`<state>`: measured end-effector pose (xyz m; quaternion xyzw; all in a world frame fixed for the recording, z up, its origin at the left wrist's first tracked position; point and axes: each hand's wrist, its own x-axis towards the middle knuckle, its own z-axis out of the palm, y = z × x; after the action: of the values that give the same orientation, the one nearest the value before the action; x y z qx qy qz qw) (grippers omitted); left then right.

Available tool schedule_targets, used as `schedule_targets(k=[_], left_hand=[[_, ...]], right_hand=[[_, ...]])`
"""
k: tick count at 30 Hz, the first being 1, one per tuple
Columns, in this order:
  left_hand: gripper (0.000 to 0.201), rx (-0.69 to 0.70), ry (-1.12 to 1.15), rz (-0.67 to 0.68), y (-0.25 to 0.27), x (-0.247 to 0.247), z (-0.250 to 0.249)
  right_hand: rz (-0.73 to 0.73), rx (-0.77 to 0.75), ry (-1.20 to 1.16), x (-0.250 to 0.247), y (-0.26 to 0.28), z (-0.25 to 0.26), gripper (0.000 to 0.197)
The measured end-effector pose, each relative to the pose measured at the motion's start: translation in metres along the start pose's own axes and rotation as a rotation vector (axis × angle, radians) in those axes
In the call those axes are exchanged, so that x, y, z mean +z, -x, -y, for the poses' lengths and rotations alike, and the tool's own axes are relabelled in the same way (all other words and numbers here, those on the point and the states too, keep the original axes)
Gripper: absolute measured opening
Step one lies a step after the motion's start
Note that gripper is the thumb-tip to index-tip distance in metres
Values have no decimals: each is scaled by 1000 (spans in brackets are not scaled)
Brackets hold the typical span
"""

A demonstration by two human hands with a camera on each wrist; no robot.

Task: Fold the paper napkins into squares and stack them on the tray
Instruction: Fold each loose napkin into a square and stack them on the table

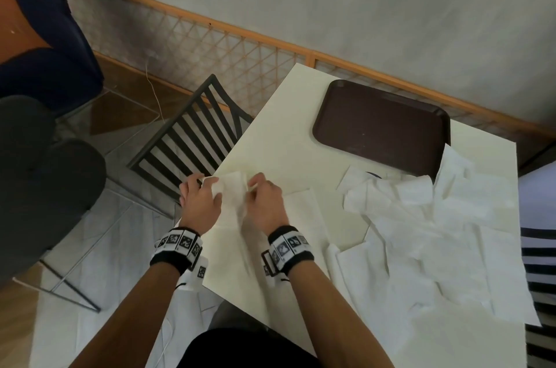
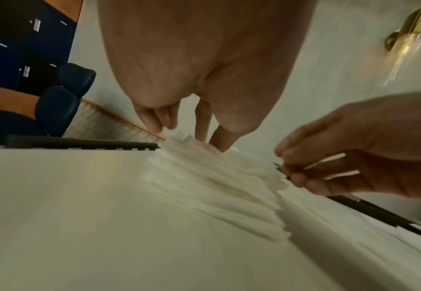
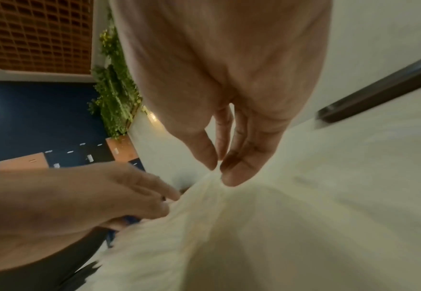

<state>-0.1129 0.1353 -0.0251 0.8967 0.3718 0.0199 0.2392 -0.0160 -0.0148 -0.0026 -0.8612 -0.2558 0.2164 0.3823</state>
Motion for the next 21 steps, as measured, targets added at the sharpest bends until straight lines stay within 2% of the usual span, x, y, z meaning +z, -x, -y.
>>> schedule_targets(k=[2,5,8,11,14,18,20,21], left_hand=[[49,30,2,-72,13,-1,-6],[42,149,92,-142,35,1,-17],[35,239,202,-87,55,7,-33],[29,257,325,76,70,18,-52],[29,214,486,125,76,25,-72],[61,92,747,153,79,23,-98],[58,53,871,140,80,15,-108],[49,52,920,136,80,10,-112]], right_hand=[[-122,46,121,-18,5,-22,27],[-273,198,353,-48,9,-66,32],[-253,308,423,-68,11,-94,26],[-189,213,219,-79,13,-107,3],[-196,82,-122,-94,27,-94,14],[-104,-121,-404,-117,55,-66,12],[-77,-149,-519,-129,64,-57,13],[-87,-138,-585,-134,66,-54,13]])
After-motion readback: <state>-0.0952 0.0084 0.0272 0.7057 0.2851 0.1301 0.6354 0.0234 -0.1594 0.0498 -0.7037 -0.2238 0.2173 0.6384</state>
